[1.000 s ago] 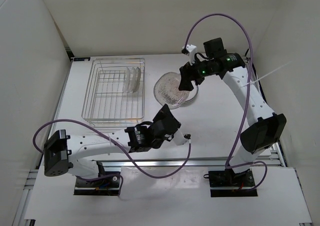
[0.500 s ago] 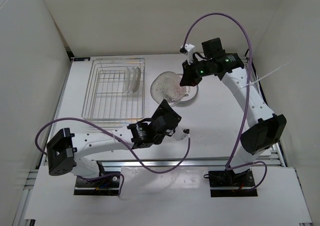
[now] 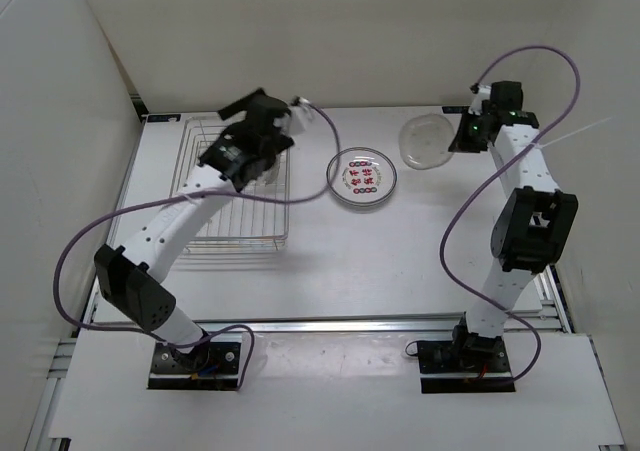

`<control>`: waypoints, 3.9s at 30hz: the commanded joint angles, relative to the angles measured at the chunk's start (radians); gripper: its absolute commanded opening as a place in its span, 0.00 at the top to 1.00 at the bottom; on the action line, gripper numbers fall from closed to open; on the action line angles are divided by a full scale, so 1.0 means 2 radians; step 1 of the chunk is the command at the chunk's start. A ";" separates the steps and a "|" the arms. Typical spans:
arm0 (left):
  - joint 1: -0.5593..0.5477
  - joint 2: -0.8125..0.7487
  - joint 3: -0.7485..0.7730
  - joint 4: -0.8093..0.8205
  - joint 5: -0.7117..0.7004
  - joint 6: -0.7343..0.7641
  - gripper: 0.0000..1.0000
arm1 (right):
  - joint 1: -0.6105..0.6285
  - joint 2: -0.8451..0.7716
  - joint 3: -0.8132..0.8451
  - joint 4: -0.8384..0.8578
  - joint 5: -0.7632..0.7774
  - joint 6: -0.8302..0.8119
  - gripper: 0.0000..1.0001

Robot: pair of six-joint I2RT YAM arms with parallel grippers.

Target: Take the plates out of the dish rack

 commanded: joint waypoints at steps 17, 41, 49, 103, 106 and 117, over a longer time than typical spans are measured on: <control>0.274 -0.021 0.043 -0.188 0.502 -0.302 0.00 | -0.059 0.135 0.048 -0.030 -0.073 -0.034 0.99; 0.264 -0.036 0.008 -0.169 0.517 -0.307 0.00 | -0.077 0.214 0.123 -0.098 -0.052 -0.050 0.86; 0.264 -0.040 -0.009 -0.160 0.521 -0.312 0.00 | -0.077 0.214 0.127 -0.098 -0.047 -0.050 0.70; 0.282 0.224 0.071 0.013 0.625 -0.442 0.68 | -0.078 -0.115 -0.069 -0.150 -0.177 -0.089 0.05; 0.282 0.229 0.066 0.013 0.620 -0.442 0.76 | -0.078 -0.120 -0.073 -0.145 -0.177 -0.089 0.05; 0.287 0.173 0.082 0.004 0.620 -0.453 0.89 | -0.073 -0.120 -0.074 -0.145 -0.181 -0.089 0.05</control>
